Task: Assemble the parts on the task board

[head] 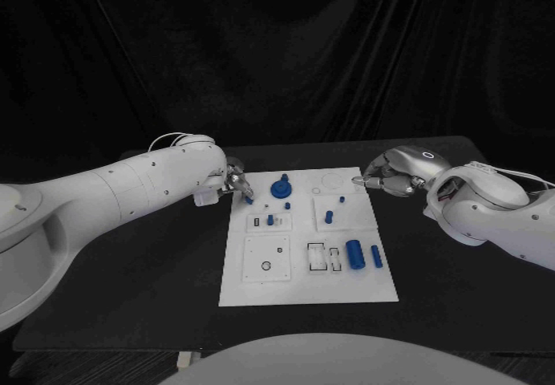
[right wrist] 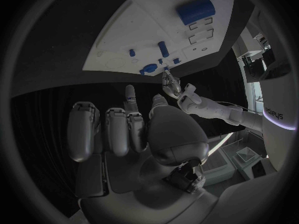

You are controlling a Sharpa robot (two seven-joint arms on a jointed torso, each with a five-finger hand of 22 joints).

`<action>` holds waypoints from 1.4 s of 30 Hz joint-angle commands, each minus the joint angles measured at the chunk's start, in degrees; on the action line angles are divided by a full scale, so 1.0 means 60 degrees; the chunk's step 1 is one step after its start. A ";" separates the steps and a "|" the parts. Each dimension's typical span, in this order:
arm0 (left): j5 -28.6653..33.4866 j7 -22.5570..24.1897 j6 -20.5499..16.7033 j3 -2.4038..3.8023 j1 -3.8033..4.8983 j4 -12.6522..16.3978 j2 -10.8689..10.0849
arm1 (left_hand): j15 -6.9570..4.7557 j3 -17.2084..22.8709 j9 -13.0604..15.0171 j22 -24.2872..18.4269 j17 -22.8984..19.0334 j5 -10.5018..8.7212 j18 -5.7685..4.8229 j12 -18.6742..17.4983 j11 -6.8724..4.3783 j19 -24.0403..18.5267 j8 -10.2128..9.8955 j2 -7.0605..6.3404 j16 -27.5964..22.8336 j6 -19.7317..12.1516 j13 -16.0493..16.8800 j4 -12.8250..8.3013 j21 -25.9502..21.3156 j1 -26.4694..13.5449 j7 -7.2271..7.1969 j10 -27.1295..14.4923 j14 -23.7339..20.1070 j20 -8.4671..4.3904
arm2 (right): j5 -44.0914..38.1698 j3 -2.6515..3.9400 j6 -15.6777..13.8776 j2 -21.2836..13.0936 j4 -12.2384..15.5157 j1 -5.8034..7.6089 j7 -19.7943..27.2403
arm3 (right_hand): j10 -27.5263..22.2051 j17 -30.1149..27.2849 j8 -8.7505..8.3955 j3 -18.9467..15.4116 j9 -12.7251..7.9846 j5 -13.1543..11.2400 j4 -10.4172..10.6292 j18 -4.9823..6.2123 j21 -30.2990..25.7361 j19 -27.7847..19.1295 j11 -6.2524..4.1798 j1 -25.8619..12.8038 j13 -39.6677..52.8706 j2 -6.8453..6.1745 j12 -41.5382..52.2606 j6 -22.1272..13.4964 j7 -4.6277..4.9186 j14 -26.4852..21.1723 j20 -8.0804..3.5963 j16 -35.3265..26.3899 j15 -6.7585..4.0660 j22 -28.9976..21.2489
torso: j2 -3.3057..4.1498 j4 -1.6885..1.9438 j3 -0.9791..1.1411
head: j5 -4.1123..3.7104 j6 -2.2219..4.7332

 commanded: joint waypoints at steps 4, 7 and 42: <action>0.0005 0.0181 0.0177 0.0006 -0.0025 0.0079 -0.0042 | -0.0003 0.0654 0.0230 0.1904 0.2516 0.0172 0.0171 0.0034 0.0035 -0.0003 0.0088 -0.0178 0.0025 0.0036 0.2514 -0.0454 -0.0015 -0.0007 -0.0063 0.0994 0.0992 -0.0002 | 0.0003 0.0008 0.0054 0.0015 -0.0017 -0.0024 -0.0053 | 0.1017 -0.0007 -0.0028 -0.0006 0.0016 0.0031 -0.0027 0.0031 -0.0056 0.0312 0.0080 0.0087 0.2511 0.0008 0.0034 0.0075 0.0022 0.0556 0.0040 -0.0030 0.0057 0.1866 | -0.0001 0.0005 -0.0001 | 0.0016 0.0002; 0.0005 0.0194 0.0176 0.0006 -0.0026 0.0098 -0.0058 | -0.0013 0.0804 0.0294 0.1909 0.2516 0.0182 0.0168 0.0034 0.0023 0.0013 0.0142 -0.0230 0.0025 0.0067 0.2514 -0.0575 -0.0002 -0.0068 -0.0075 0.0994 0.0992 -0.0009 | 0.0005 0.0008 0.0046 0.0021 -0.0029 -0.0026 -0.0052 | 0.1017 -0.0018 -0.0031 -0.0002 0.0016 0.0031 -0.0028 0.0031 -0.0056 0.0313 0.0081 0.0099 0.2511 0.0016 0.0034 0.0074 0.0024 0.0555 0.0039 -0.0034 0.0057 0.1867 | -0.0001 0.0005 -0.0002 | 0.0035 0.0002; 0.0006 -0.1496 -0.1909 0.0005 0.0216 0.4115 -0.2325 | -0.0230 0.1662 0.0560 0.2019 0.2516 0.0178 0.0082 0.0034 -0.0190 0.0372 0.0483 -0.0537 0.0025 0.0473 0.2514 -0.0722 0.0319 -0.1033 -0.0280 0.0994 0.0992 -0.0205 | 0.0118 0.0007 0.0054 -0.0050 -0.0027 -0.0054 -0.0091 | 0.1017 -0.0053 -0.0042 0.0006 0.0018 0.0032 -0.0048 0.0038 -0.0088 0.0303 0.0088 0.0183 0.2511 0.0015 0.0034 0.0075 0.0030 0.0550 0.0037 -0.0048 0.0056 0.1857 | -0.0049 0.0008 0.0026 | 0.0143 0.0002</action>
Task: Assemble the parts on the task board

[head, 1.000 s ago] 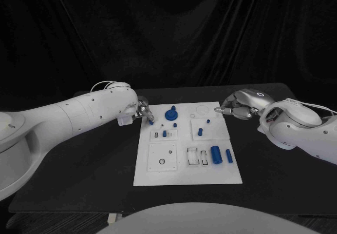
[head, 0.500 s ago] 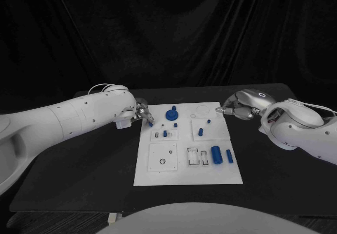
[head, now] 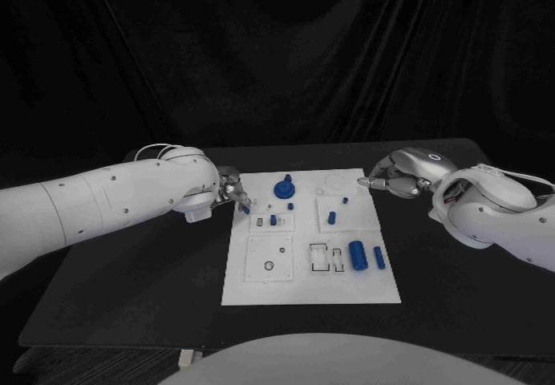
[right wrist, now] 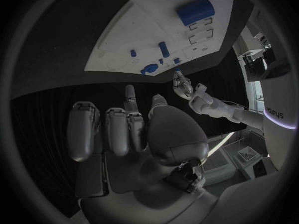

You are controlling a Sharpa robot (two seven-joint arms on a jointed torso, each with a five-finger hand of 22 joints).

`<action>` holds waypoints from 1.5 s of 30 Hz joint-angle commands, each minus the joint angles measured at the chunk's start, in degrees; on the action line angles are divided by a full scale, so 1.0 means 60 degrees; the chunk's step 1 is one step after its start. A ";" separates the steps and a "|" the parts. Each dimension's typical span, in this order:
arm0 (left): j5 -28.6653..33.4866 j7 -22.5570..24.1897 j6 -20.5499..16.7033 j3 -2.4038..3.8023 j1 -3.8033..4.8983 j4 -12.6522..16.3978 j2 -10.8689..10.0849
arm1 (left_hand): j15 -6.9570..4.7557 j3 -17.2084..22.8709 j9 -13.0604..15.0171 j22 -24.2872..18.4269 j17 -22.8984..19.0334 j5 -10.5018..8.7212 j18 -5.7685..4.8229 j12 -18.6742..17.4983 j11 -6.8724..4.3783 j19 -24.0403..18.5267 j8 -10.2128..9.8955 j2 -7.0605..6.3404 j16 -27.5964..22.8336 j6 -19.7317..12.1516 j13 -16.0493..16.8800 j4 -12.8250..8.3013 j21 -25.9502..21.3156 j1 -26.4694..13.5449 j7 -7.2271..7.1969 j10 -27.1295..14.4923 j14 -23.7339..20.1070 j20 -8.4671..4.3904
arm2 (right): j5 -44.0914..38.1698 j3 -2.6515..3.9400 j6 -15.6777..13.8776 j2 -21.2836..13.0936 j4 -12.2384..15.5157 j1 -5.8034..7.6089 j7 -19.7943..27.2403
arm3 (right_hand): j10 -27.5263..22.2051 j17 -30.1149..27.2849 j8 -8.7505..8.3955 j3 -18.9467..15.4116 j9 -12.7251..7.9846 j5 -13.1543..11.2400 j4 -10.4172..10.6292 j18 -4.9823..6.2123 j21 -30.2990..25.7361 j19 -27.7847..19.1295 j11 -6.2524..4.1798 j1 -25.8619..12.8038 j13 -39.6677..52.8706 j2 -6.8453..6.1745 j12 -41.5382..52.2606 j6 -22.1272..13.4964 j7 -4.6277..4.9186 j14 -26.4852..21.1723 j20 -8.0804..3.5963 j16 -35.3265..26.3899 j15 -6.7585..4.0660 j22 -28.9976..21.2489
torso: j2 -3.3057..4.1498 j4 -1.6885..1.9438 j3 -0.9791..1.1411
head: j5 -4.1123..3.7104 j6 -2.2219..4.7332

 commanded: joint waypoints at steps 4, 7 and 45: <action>0.0013 -0.0365 -0.0594 0.0007 0.0039 0.0449 -0.0161 | -0.0110 0.0616 0.0007 0.2037 0.2516 -0.0062 0.0072 0.0034 -0.0084 0.0118 0.0083 -0.0018 0.0025 0.0204 0.2514 -0.0510 0.0097 -0.0163 -0.0107 0.0984 0.0991 -0.0037 | 0.0026 0.0006 0.0051 0.0007 0.0000 -0.0046 -0.0094 | 0.0983 -0.0016 -0.0043 0.0006 0.0014 0.0034 -0.0054 0.0038 -0.0034 0.0302 0.0056 0.0120 0.2515 -0.0005 0.0034 0.0045 -0.0003 0.0548 0.0037 -0.0051 0.0054 0.1860 | 0.0009 0.0006 0.0001 | 0.0035 0.0002; 0.0013 -0.0382 -0.0611 0.0007 0.0041 0.0564 -0.0188 | -0.0123 0.0639 0.0008 0.2041 0.2516 -0.0059 0.0070 0.0034 -0.0097 0.0129 0.0094 -0.0025 0.0025 0.0230 0.2514 -0.0502 0.0105 -0.0190 -0.0118 0.0984 0.0991 -0.0048 | 0.0036 0.0006 0.0060 0.0017 -0.0004 -0.0067 -0.0093 | 0.0983 -0.0021 -0.0044 0.0007 0.0015 0.0036 -0.0058 0.0038 -0.0034 0.0303 0.0057 0.0136 0.2515 -0.0007 0.0034 0.0047 -0.0003 0.0548 0.0037 -0.0053 0.0054 0.1861 | 0.0018 0.0006 -0.0005 | 0.0044 0.0002; 0.0013 -0.0297 -0.0227 0.0001 -0.0121 0.0508 0.0222 | -0.0140 0.0684 -0.0013 0.1999 0.2516 -0.0055 0.0099 0.0034 -0.0107 0.0058 0.0078 0.0009 0.0025 0.0245 0.2514 -0.0390 -0.0015 -0.0344 -0.0122 0.0984 0.0991 -0.0075 | 0.0054 0.0006 0.0055 0.0051 -0.0041 -0.0140 -0.0052 | 0.0983 -0.0068 -0.0052 0.0017 0.0022 0.0062 -0.0090 0.0046 -0.0071 0.0292 0.0060 0.0283 0.2515 -0.0032 0.0034 0.0065 0.0001 0.0540 0.0035 -0.0073 0.0052 0.1849 | 0.0049 -0.0004 -0.0023 | 0.0081 0.0002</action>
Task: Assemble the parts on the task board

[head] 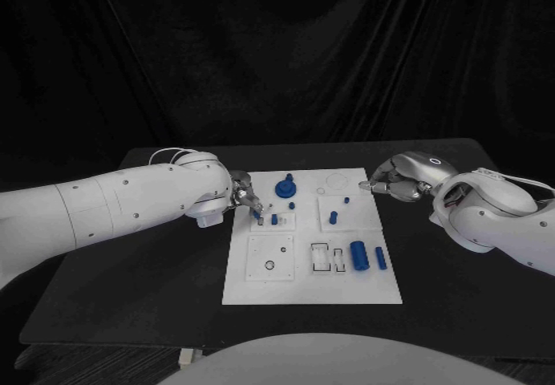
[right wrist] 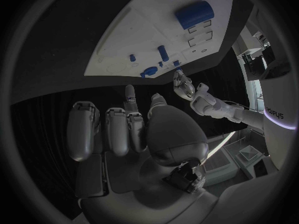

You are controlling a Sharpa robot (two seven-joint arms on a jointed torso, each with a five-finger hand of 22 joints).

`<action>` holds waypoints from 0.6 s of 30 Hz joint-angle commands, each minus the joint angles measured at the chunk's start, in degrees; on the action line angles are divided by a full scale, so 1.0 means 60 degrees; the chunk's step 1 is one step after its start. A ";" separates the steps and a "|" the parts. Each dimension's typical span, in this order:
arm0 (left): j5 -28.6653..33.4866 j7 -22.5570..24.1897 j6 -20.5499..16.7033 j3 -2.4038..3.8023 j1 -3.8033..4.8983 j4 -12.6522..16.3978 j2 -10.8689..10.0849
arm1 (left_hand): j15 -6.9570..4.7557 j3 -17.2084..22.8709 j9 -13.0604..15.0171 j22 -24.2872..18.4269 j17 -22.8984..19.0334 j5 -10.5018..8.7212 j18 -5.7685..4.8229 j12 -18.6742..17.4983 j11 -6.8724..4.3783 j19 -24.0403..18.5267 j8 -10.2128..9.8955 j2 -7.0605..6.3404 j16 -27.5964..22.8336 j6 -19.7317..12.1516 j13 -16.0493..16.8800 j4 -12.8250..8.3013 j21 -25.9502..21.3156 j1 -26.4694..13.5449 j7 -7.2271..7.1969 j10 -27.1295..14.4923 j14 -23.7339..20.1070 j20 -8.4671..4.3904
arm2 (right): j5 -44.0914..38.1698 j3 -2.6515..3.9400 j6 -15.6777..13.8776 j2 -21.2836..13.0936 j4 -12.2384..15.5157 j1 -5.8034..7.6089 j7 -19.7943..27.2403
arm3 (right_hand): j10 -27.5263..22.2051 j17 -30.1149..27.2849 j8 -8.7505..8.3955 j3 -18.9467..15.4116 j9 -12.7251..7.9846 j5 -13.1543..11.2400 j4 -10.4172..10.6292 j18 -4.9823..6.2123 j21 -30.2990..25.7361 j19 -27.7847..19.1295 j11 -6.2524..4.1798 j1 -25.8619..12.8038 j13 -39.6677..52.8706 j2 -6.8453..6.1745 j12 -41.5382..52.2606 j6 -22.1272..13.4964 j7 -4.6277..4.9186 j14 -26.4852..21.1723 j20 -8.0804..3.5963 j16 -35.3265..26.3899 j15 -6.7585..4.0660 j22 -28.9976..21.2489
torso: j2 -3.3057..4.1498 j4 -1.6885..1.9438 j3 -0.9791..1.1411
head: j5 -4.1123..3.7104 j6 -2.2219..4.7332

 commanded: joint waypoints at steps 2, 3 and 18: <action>0.0014 0.0125 0.0075 0.0007 -0.0038 0.0009 0.0038 | -0.0074 0.0371 0.0014 0.2001 0.2511 0.0004 0.0099 0.0034 -0.0079 0.0025 0.0054 0.0048 0.0025 0.0033 0.2513 -0.0313 -0.0037 -0.0055 -0.0078 0.1013 0.0993 -0.0040 | -0.0015 0.0006 0.0027 0.0018 -0.0016 -0.0027 -0.0053 | 0.0983 -0.0016 -0.0052 -0.0010 0.0008 0.0062 -0.0063 0.0045 -0.0033 0.0292 0.0060 0.0068 0.2516 0.0003 0.0034 0.0065 0.0001 0.0540 0.0035 -0.0035 0.0052 0.1852 | -0.0002 0.0008 0.0001 | -0.0001 0.0002; 0.0014 0.0134 0.0081 0.0007 -0.0045 0.0010 0.0042 | -0.0074 0.0371 0.0014 0.2001 0.2511 0.0004 0.0099 0.0034 -0.0079 0.0025 0.0054 0.0048 0.0025 0.0033 0.2513 -0.0313 -0.0037 -0.0055 -0.0078 0.1013 0.0993 -0.0040 | -0.0015 0.0006 0.0030 0.0024 -0.0020 -0.0028 -0.0052 | 0.0983 -0.0016 -0.0052 -0.0010 0.0008 0.0062 -0.0063 0.0045 -0.0033 0.0292 0.0060 0.0068 0.2516 0.0003 0.0034 0.0065 0.0001 0.0540 0.0035 -0.0035 0.0052 0.1852 | -0.0003 0.0008 0.0001 | 0.0004 0.0002; 0.0014 0.0311 0.0130 0.0005 -0.0108 -0.0077 0.0088 | -0.0074 0.0385 0.0009 0.1990 0.2511 -0.0011 0.0106 0.0034 -0.0080 0.0005 0.0048 0.0080 0.0025 0.0033 0.2513 -0.0279 -0.0069 -0.0084 -0.0077 0.1013 0.0993 -0.0043 | -0.0015 0.0006 0.0056 0.0081 -0.0062 -0.0044 -0.0039 | 0.0983 -0.0030 -0.0054 -0.0007 0.0009 0.0071 -0.0066 0.0047 -0.0039 0.0290 0.0060 0.0090 0.2516 0.0002 0.0034 0.0068 0.0002 0.0538 0.0034 -0.0040 0.0053 0.1850 | -0.0004 0.0007 0.0001 | 0.0038 0.0002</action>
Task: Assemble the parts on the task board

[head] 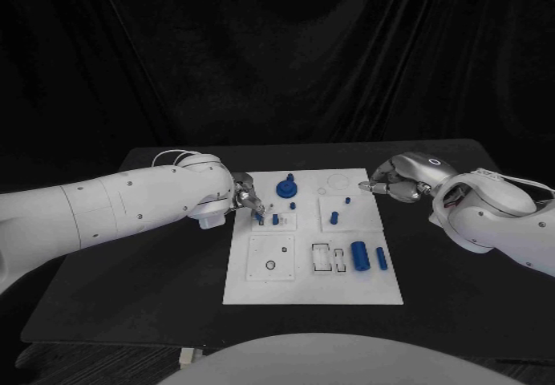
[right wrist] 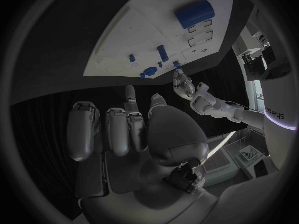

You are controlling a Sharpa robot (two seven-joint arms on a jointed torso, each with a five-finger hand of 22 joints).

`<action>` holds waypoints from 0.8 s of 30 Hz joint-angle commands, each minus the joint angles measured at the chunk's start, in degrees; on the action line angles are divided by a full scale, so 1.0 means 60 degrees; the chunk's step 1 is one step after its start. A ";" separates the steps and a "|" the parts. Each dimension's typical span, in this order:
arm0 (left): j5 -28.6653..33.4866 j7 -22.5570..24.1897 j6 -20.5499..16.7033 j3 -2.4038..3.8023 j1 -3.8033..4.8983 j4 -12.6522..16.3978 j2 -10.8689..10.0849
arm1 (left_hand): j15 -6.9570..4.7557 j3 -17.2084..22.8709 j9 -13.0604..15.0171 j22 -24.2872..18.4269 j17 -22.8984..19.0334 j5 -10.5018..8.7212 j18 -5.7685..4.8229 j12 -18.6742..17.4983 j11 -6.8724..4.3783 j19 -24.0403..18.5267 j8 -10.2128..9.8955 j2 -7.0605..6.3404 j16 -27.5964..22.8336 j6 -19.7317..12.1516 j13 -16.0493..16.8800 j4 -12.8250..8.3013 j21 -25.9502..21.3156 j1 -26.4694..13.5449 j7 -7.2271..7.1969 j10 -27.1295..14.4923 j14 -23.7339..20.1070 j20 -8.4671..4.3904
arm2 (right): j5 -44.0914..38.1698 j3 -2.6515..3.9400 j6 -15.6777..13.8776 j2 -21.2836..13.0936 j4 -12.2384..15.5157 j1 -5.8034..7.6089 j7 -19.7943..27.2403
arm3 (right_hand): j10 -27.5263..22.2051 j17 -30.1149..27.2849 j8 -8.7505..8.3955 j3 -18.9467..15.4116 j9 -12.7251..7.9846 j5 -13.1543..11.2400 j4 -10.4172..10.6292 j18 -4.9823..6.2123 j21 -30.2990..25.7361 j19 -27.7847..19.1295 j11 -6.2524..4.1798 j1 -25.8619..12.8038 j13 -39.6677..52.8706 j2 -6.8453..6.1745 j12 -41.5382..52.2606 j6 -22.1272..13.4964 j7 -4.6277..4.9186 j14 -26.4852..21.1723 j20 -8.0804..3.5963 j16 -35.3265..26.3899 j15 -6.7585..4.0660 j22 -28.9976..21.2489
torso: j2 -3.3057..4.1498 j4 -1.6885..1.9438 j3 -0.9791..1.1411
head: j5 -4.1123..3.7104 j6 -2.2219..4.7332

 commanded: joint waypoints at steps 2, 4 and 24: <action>0.0014 0.0249 0.0094 0.0007 -0.0034 -0.0017 0.0041 | -0.0075 0.0357 0.0005 0.1990 0.2513 0.0008 0.0106 0.0034 -0.0080 0.0005 0.0049 0.0079 0.0025 0.0013 0.2514 -0.0305 -0.0033 -0.0008 -0.0047 0.1013 0.0993 -0.0043 | -0.0019 0.0006 0.0042 -0.0001 -0.0007 -0.0027 -0.0040 | 0.0983 -0.0008 -0.0054 -0.0007 0.0011 0.0033 -0.0066 0.0047 -0.0039 0.0290 0.0060 0.0081 0.2516 -0.0008 0.0034 0.0068 0.0002 0.0538 0.0034 -0.0041 0.0053 0.1845 | -0.0001 0.0001 0.0001 | 0.0007 0.0002; 0.0014 0.0262 0.0093 0.0007 -0.0044 -0.0046 0.0057 | -0.0075 0.0357 0.0005 0.1990 0.2513 0.0008 0.0106 0.0034 -0.0080 0.0005 0.0049 0.0079 0.0025 0.0013 0.2514 -0.0305 -0.0033 -0.0008 -0.0047 0.1013 0.0993 -0.0043 | -0.0019 0.0006 0.0041 -0.0005 -0.0007 -0.0028 -0.0037 | 0.0983 -0.0008 -0.0054 -0.0007 0.0011 0.0033 -0.0066 0.0047 -0.0039 0.0290 0.0060 0.0081 0.2516 -0.0008 0.0034 0.0068 0.0002 0.0538 0.0034 -0.0041 0.0053 0.1845 | -0.0003 0.0004 0.0002 | 0.0026 0.0002; 0.0014 0.0336 0.0054 0.0005 -0.0255 -0.0179 0.0108 | -0.0075 0.0373 0.0004 0.1990 0.2513 0.0000 0.0106 0.0034 -0.0080 0.0004 0.0046 0.0105 0.0025 0.0008 0.2514 -0.0292 -0.0037 -0.0013 -0.0047 0.1013 0.0993 -0.0045 | 0.0015 0.0006 0.0072 -0.0030 0.0009 -0.0042 -0.0029 | 0.0983 -0.0008 -0.0054 -0.0007 0.0011 0.0033 -0.0066 0.0047 -0.0039 0.0290 0.0060 0.0081 0.2516 -0.0008 0.0034 0.0068 0.0002 0.0538 0.0034 -0.0041 0.0053 0.1845 | 0.0005 0.0006 -0.0004 | 0.0010 0.0002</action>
